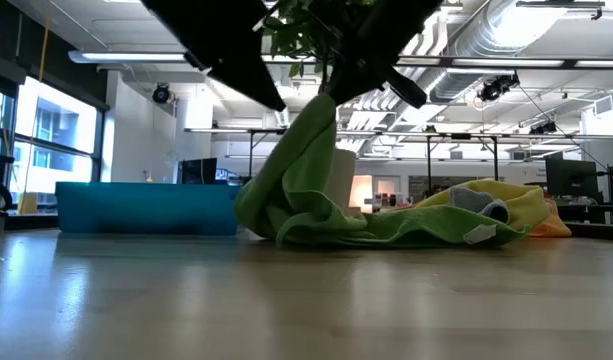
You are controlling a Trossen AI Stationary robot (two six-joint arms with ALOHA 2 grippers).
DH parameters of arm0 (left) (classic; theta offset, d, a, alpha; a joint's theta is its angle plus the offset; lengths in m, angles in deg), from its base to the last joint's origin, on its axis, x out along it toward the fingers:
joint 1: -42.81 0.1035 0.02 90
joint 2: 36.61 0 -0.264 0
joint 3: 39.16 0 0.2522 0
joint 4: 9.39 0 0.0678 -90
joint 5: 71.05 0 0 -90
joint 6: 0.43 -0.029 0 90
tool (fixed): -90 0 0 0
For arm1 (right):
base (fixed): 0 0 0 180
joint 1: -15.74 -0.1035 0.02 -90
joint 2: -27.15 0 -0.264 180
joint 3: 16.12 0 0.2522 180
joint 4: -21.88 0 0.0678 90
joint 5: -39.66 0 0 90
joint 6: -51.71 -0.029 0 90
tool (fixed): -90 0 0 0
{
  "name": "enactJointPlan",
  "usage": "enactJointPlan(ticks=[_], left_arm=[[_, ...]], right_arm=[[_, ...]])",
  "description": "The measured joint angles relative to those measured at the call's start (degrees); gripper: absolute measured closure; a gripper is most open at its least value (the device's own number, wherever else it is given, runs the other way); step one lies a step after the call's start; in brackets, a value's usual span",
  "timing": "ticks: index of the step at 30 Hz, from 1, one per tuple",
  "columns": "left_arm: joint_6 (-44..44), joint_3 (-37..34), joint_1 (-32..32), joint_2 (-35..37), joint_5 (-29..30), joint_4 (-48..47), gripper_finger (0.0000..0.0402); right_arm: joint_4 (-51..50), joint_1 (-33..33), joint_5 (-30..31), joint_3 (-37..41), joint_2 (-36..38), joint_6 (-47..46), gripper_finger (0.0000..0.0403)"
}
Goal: Fold microfiber towels
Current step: Fold the green towel
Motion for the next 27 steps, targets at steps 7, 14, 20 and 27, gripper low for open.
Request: enactJointPlan(ticks=[7, 14, 20, 27], left_arm=[[-3.2, 0.0, 1.7, -0.4, -0.6, 3.5, 0.0241], [-8.7, 0.0, 1.7, -0.5, 4.9, 8.3, 0.0241], [-12.9, 0.0, 2.0, -0.5, 5.1, 13.7, 0.0241], [-10.3, 0.0, 2.8, -0.5, 4.8, 12.5, 0.0241]], right_arm=[[2.8, -1.7, -3.0, 0.0, -0.9, -1.7, 0.0402], [4.1, -1.7, -4.0, 0.0, -1.1, -2.9, 0.0402], [5.6, -2.6, -5.4, 0.0, -1.7, -1.0, 0.0402], [6.7, -3.8, -5.3, 0.0, -1.7, -0.1, 0.0402]])
